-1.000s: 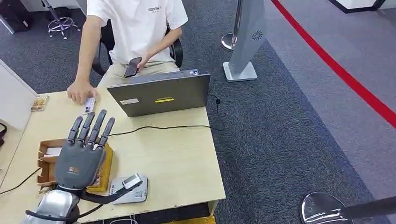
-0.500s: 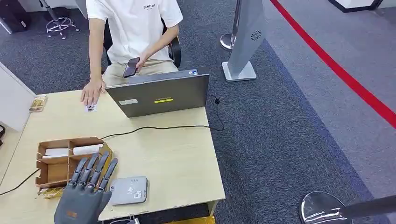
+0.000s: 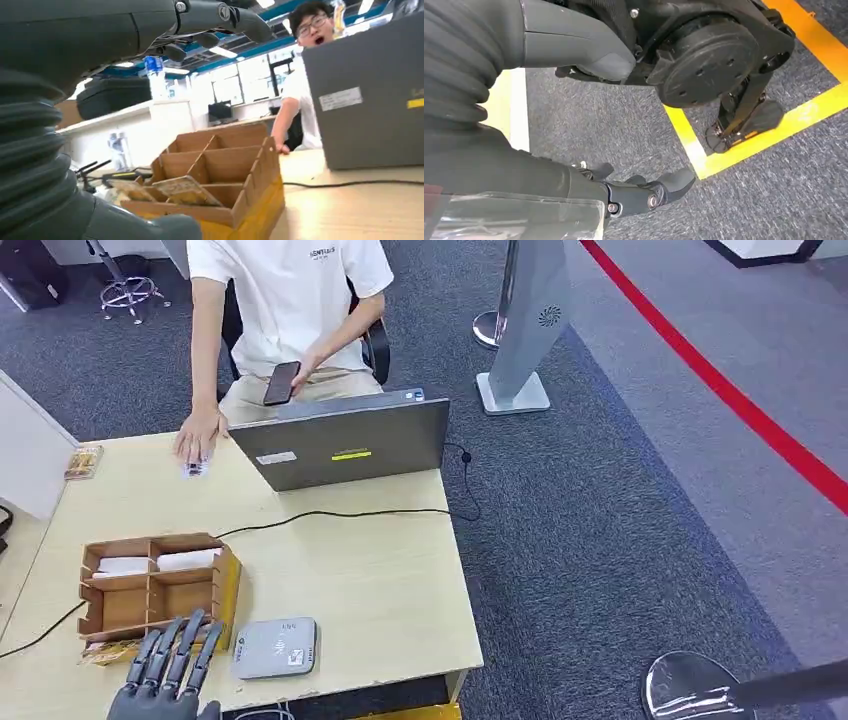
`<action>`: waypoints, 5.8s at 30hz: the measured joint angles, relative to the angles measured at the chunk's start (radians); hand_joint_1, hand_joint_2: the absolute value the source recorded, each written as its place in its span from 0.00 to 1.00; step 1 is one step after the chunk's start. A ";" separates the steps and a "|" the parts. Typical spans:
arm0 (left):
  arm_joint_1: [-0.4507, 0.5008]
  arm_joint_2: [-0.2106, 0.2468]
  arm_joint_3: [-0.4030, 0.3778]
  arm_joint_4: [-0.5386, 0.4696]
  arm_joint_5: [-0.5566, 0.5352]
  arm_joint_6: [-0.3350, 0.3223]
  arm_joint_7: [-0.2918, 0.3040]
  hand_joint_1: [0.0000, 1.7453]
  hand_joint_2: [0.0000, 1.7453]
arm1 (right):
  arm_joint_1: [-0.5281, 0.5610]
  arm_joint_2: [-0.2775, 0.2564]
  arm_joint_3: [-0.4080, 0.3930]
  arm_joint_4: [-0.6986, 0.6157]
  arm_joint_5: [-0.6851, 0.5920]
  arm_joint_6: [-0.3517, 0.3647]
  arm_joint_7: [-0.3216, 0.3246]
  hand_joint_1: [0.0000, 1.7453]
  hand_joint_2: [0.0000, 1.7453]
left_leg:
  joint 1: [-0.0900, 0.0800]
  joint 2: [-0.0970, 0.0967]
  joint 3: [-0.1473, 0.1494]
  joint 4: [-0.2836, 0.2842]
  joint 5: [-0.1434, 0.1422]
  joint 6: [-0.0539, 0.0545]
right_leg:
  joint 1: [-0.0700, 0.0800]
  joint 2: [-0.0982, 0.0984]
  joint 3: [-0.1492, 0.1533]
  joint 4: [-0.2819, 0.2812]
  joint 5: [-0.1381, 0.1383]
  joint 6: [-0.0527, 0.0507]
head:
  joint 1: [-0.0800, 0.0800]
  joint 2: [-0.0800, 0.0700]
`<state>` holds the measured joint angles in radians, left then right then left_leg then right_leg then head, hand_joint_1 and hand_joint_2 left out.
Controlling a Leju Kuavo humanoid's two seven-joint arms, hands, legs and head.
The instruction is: Pass the card to the sensor for recognition and then transmit it.
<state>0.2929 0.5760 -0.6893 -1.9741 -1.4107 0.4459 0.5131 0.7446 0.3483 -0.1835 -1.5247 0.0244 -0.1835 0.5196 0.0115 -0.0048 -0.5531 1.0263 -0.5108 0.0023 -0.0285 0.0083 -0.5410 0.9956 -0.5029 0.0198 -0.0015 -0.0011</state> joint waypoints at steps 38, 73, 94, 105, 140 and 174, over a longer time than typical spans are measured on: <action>-0.005 -0.190 0.362 0.386 -0.144 0.209 -0.150 0.00 1.00 | -0.052 0.000 -0.074 0.087 0.069 0.069 -0.009 0.00 1.00 | 0.000 0.000 0.001 0.000 0.000 0.000 | 0.000 0.000 0.000 0.000 0.000 0.000 | 0.000 0.000; -0.115 -0.333 0.358 0.503 -0.151 0.239 -0.247 0.00 1.00 | -0.103 0.000 -0.105 0.164 0.104 0.093 -0.034 0.00 1.00 | 0.000 0.000 0.001 0.000 0.000 0.000 | 0.000 0.000 0.000 0.000 0.000 0.000 | 0.000 0.000; -0.102 -0.348 0.438 0.503 -0.143 0.240 -0.247 0.00 1.00 | -0.104 0.000 -0.108 0.165 0.105 0.089 -0.021 0.00 1.00 | 0.000 0.000 0.001 0.000 0.000 0.000 | 0.000 0.000 0.001 0.000 0.000 0.000 | 0.000 0.000; -0.101 -0.354 0.448 0.503 -0.131 0.231 -0.277 1.00 1.00 | -0.111 0.000 -0.114 0.175 0.107 0.089 -0.030 0.00 1.00 | 0.000 0.000 0.001 0.000 0.000 0.000 | 0.000 0.000 0.001 0.000 0.000 0.000 | 0.000 0.000; -0.068 -0.331 0.420 0.314 -0.093 -0.156 -0.187 1.00 1.00 | -0.116 0.000 -0.122 0.183 0.104 0.076 -0.015 0.00 1.00 | 0.000 0.000 0.001 0.000 0.000 0.000 | 0.000 0.000 0.001 0.000 0.000 0.000 | 0.000 0.000; -0.533 -0.017 0.203 -0.269 0.060 -0.470 -0.134 1.00 1.00 | -0.028 0.000 0.001 0.051 0.048 0.021 0.021 0.00 1.00 | 0.000 -0.001 0.001 0.000 0.001 0.000 | 0.000 -0.001 0.000 0.000 0.001 0.000 | 0.001 0.000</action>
<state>-0.2397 0.5588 -0.4860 -2.2426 -1.3508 -0.0240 0.3792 0.7169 0.3483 -0.1823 -1.4736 0.0725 -0.1624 0.5402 0.0116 -0.0063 -0.5523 1.0267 -0.5102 0.0021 -0.0283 0.0071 -0.5413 0.9958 -0.5023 0.0194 -0.0008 -0.0011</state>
